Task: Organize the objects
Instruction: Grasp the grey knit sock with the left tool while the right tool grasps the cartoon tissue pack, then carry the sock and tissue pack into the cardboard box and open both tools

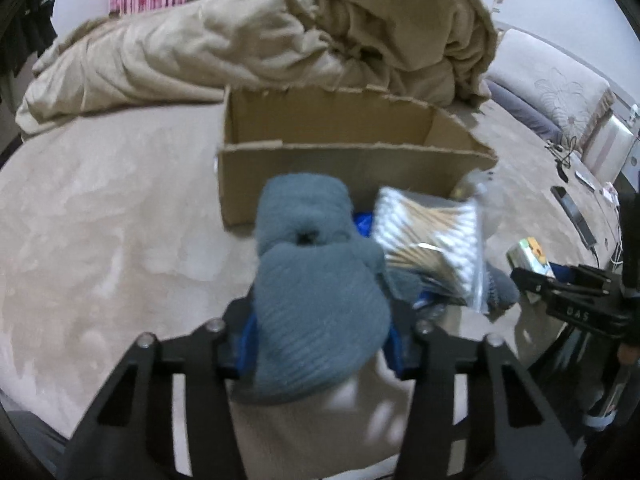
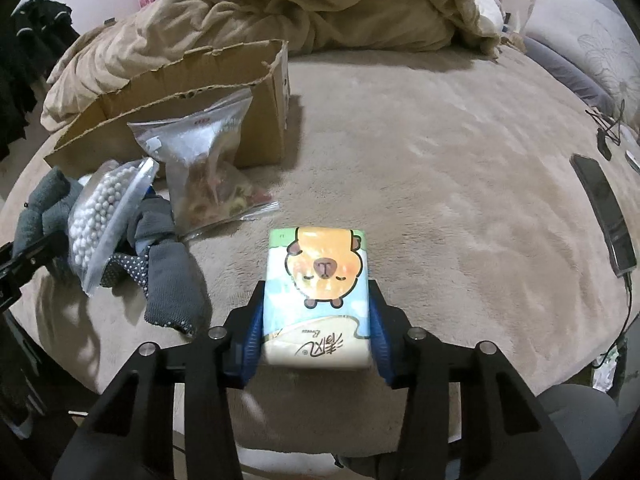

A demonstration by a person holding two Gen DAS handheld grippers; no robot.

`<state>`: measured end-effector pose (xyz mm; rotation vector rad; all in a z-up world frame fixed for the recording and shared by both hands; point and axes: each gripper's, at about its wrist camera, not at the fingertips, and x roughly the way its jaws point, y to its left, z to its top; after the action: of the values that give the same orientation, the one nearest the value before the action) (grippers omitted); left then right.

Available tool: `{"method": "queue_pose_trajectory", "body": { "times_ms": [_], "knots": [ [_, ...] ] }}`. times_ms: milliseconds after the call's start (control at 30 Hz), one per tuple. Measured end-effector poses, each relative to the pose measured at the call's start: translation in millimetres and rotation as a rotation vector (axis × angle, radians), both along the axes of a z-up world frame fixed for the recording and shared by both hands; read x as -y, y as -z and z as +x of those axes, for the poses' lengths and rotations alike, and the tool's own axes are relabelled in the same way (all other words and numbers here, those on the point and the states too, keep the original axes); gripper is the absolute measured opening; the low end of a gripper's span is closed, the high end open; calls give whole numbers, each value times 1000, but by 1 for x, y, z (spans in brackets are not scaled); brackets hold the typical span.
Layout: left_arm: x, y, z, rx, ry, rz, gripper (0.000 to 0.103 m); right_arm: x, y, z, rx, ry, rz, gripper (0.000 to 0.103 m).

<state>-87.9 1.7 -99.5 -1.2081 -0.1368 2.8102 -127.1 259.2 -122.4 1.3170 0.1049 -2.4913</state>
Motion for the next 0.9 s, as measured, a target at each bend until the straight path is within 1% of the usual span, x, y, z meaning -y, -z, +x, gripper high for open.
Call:
{"method": "queue_pose_trajectory", "body": {
  "times_ms": [133, 233, 400, 533, 667, 767, 900],
  "knots": [
    [-3, -12, 11, -24, 3, -25, 44, 0, -11, 7, -24, -7, -3, 48],
    [-1, -20, 20, -38, -3, -22, 44, -2, -21, 9, -47, -11, -13, 48],
    [5, -43, 31, -70, -3, 13, 44, -1, -39, 15, -74, -28, -41, 48],
    [11, -63, 35, -89, -7, 39, 44, 2, -60, 17, -106, -46, -63, 48],
    [17, -84, 34, -129, -9, 66, 44, 5, -85, 14, -152, -67, -86, 48],
    [19, -97, 28, -156, 2, 70, 44, 10, -105, 7, -200, -83, -99, 48],
    [22, -104, 9, -171, 9, 85, 44, 21, -126, -12, -251, -105, -122, 48]
  ]
}}
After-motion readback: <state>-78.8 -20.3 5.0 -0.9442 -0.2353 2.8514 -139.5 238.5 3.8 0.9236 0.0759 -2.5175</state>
